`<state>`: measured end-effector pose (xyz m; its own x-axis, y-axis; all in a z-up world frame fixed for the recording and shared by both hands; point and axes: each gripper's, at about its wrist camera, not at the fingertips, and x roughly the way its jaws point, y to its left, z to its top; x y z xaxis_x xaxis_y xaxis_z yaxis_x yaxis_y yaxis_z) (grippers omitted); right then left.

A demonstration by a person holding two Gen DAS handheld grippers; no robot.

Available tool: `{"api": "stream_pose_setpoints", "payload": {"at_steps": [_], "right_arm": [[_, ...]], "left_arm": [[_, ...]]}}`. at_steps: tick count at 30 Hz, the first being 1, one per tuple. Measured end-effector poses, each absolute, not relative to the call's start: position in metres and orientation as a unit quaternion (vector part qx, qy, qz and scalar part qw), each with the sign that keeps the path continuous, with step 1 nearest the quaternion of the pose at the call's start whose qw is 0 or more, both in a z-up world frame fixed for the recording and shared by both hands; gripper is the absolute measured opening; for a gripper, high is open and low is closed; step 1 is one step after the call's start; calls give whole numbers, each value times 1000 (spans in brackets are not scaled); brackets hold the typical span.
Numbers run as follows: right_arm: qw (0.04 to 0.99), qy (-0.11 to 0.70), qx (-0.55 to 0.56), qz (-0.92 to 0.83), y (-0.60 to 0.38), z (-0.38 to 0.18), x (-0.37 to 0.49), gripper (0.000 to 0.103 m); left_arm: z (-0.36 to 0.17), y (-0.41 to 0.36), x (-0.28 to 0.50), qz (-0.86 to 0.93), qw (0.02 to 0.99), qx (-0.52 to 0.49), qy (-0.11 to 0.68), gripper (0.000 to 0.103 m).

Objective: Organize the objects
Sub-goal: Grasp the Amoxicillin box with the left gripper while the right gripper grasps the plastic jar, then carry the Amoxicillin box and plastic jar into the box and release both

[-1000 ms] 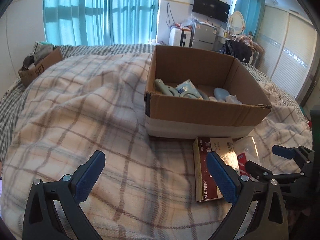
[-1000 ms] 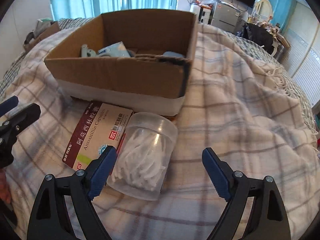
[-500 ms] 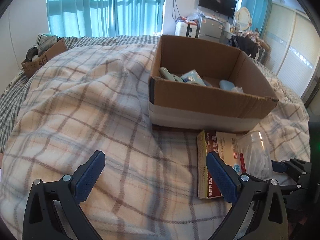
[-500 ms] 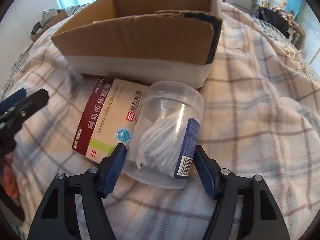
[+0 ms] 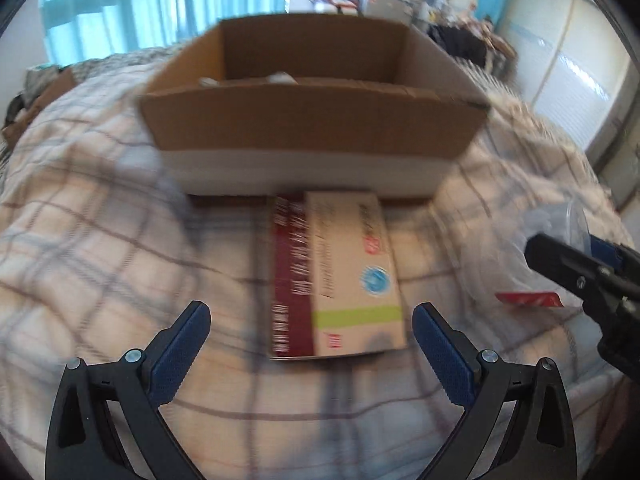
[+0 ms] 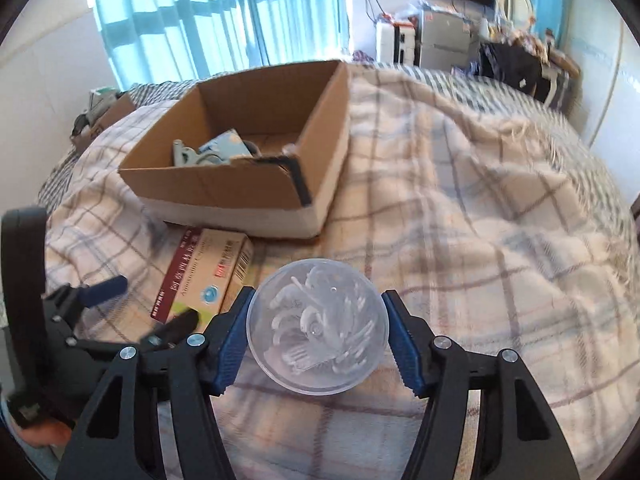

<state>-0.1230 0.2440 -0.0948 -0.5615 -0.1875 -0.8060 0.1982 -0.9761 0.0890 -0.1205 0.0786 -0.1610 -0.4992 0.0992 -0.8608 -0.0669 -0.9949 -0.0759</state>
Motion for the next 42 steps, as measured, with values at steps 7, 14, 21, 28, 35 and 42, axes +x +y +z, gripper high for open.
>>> {"api": "stream_pose_setpoints", "payload": {"at_steps": [7, 14, 21, 28, 35, 42], "right_arm": [[107, 12, 460, -881, 239, -103, -127, 62], [87, 59, 498, -861, 227, -122, -125, 62], [80, 81, 460, -881, 219, -97, -108, 61], [90, 108, 405, -903, 199, -31, -88, 61], [108, 146, 344, -921, 172, 35, -89, 61], [119, 121, 292, -941, 168, 86, -133, 61]], "left_arm": [[-193, 89, -134, 844, 56, -533, -9, 78], [-176, 73, -108, 856, 68, -512, -29, 77], [-137, 40, -76, 880, 66, -465, -66, 77], [-82, 19, -63, 903, 63, -413, -98, 77], [-28, 3, -84, 922, 59, -369, -103, 77], [8, -1, -129, 934, 51, -347, -64, 77]]}}
